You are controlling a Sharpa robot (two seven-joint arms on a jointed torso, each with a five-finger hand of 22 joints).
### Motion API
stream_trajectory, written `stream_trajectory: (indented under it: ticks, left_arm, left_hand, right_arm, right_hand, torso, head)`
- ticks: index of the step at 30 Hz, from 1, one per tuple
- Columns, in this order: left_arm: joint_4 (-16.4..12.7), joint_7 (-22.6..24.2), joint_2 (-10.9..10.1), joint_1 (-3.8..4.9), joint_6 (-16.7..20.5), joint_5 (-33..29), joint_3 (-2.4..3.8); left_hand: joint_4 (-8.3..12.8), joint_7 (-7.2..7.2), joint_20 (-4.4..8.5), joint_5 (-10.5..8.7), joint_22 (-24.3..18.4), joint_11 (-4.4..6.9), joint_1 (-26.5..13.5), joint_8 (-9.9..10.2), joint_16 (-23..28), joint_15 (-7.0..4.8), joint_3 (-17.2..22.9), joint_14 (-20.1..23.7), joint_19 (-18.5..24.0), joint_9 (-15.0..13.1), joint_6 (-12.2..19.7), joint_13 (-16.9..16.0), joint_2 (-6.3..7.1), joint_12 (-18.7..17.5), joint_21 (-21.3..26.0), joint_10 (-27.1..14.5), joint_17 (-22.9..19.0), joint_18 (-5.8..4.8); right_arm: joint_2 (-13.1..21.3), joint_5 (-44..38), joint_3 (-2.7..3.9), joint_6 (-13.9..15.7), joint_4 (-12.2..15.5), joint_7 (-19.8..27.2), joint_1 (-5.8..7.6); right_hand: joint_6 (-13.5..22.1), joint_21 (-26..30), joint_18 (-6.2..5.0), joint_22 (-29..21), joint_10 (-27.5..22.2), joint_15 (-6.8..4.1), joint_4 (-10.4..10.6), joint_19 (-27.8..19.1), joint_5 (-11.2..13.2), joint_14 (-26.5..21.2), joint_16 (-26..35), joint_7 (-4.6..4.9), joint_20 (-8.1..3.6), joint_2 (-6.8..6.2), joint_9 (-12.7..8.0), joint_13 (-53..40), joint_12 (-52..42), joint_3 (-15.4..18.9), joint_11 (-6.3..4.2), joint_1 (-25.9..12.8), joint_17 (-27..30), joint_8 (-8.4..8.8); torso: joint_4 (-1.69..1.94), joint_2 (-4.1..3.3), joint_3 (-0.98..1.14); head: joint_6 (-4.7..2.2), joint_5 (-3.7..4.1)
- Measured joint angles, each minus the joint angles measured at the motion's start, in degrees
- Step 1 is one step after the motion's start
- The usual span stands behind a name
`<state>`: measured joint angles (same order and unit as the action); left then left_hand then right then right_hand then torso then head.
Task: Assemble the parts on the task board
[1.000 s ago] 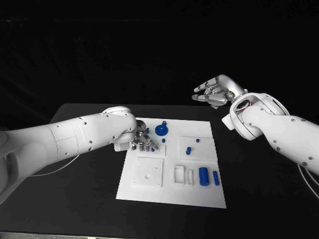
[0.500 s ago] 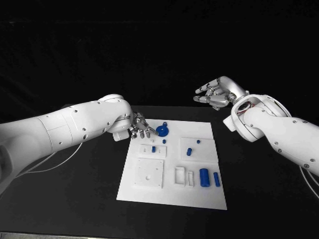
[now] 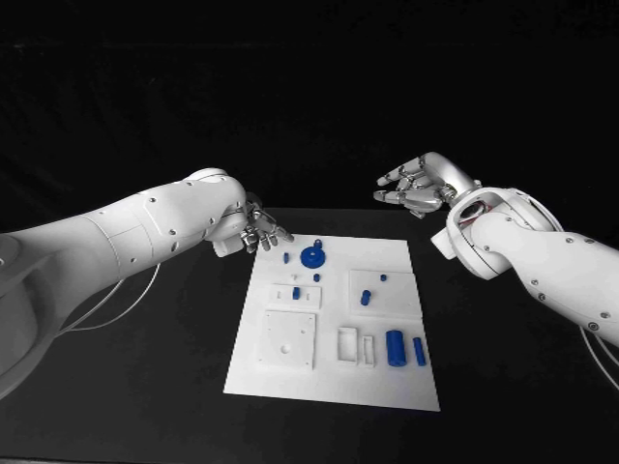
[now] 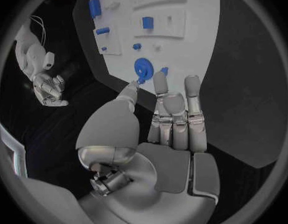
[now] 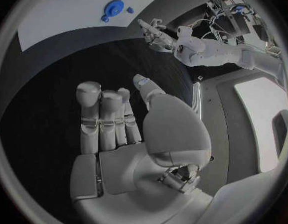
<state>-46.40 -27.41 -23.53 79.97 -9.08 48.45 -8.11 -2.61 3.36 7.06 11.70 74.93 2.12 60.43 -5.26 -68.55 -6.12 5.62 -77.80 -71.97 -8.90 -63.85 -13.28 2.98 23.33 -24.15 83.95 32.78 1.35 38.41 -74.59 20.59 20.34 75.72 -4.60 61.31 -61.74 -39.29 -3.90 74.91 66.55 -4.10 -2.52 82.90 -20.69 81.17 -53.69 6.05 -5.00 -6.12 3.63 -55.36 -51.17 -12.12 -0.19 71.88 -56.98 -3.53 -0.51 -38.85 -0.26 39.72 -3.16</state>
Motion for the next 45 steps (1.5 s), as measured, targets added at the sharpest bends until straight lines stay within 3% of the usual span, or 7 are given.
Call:
stream_trajectory:
  ticks: [12, 27, 30, 42, 45]
  left_arm:
    - [6.32, 1.25, 2.96, 0.01, -1.90, -0.22, -0.09]
    - [9.54, 1.24, 4.75, -0.69, -6.08, 0.12, -0.38]
    - [9.79, 1.23, 4.91, -0.94, -6.61, 0.27, -0.41]
    - [10.36, 1.25, 5.48, -1.44, -7.68, 0.56, -0.45]
    - [10.46, 1.26, 5.48, -1.49, -7.91, 0.58, -0.47]
  left_hand:
    - [-0.03, 0.30, 0.22, -0.66, -0.01, 0.00, -0.27, -0.46, 0.00, 0.00, -0.33, 0.00, -0.21, 1.08, 0.93, -0.18, -0.28, 0.00, 0.00, 0.00, -0.07, -0.01]
    - [-0.59, 0.31, 0.22, -2.57, -0.02, 0.01, -0.57, -1.35, 0.00, 0.00, -0.54, 0.00, -0.21, 1.25, 1.54, -0.40, -0.57, -0.23, 0.33, 0.00, -0.13, -0.02]
    - [-0.66, 0.30, 0.22, -1.49, -0.02, 0.01, -0.57, -1.54, 0.00, 0.00, -0.47, 0.00, -0.21, 1.16, 1.54, -0.40, -0.57, -0.23, 0.33, 0.00, -0.12, -0.01]
    - [0.11, 0.10, 0.22, -1.01, -0.02, 0.01, -1.07, -2.24, 0.00, 0.00, -0.92, 0.00, -0.21, 0.08, 1.74, -0.40, -1.14, -0.23, 0.33, 0.00, -0.12, -0.02]
    - [0.92, -0.17, 0.22, 1.01, -0.03, 0.01, -0.79, -2.51, 0.00, 0.00, -1.12, 0.00, -0.21, -1.42, 1.47, -0.39, -2.01, -0.23, 0.33, 0.00, -0.12, -0.02]
  right_arm:
    - [0.21, 0.00, 0.00, 0.00, 1.05, -0.07, 0.00]
    - [0.33, 0.00, 0.00, 0.02, 1.95, -0.16, 0.03]
    - [0.28, 0.00, 0.00, 0.02, 2.04, -0.18, 0.03]
    - [0.16, -0.01, 0.00, 0.02, 2.12, -0.24, 0.04]
    - [0.12, -0.01, 0.00, 0.02, 2.12, -0.25, 0.04]
  right_hand:
    - [0.20, 0.00, 0.00, 0.00, 0.00, 0.00, 0.16, 0.00, 0.00, 0.00, 0.00, -0.20, 0.00, 0.00, 0.00, -0.01, 0.00, 0.16, 0.00, 0.00, 0.00, 0.00]
    - [0.19, 0.00, 0.00, -0.01, 0.00, 0.00, 0.16, 0.00, 0.01, 0.00, 0.00, -0.21, 0.00, 0.00, 0.00, 0.21, 0.22, 0.16, 0.00, 0.00, 0.08, 0.00]
    - [0.19, 0.00, 0.00, -0.01, 0.00, 0.00, 0.16, 0.00, 0.01, 0.00, 0.00, -0.21, 0.00, 0.00, 0.00, 0.21, 0.22, 0.16, 0.00, 0.00, 0.08, 0.00]
    - [0.18, 0.00, 0.00, -0.01, 0.00, 0.00, 0.15, 0.00, -0.28, 0.00, 0.00, -0.22, 0.00, 0.00, 0.00, 0.26, 0.21, 0.16, 0.00, 0.00, 0.07, 0.00]
    - [0.18, 0.00, 0.00, -0.01, 0.00, 0.00, 0.16, 0.00, -0.28, 0.00, 0.00, -0.22, 0.00, 0.00, 0.00, 0.26, 0.21, 0.16, 0.00, 0.00, 0.07, 0.00]
  torso:
    - [-0.56, -1.10, -0.07]
    - [-1.13, -2.24, -0.08]
    - [-1.18, -2.32, -0.04]
    - [-1.15, -2.32, -0.05]
    - [-1.12, -2.32, -0.05]
  head:
    - [-0.72, -0.62]
    - [-1.47, -0.97]
    - [-1.52, -1.01]
    - [-1.22, -0.64]
    - [-1.25, -0.63]
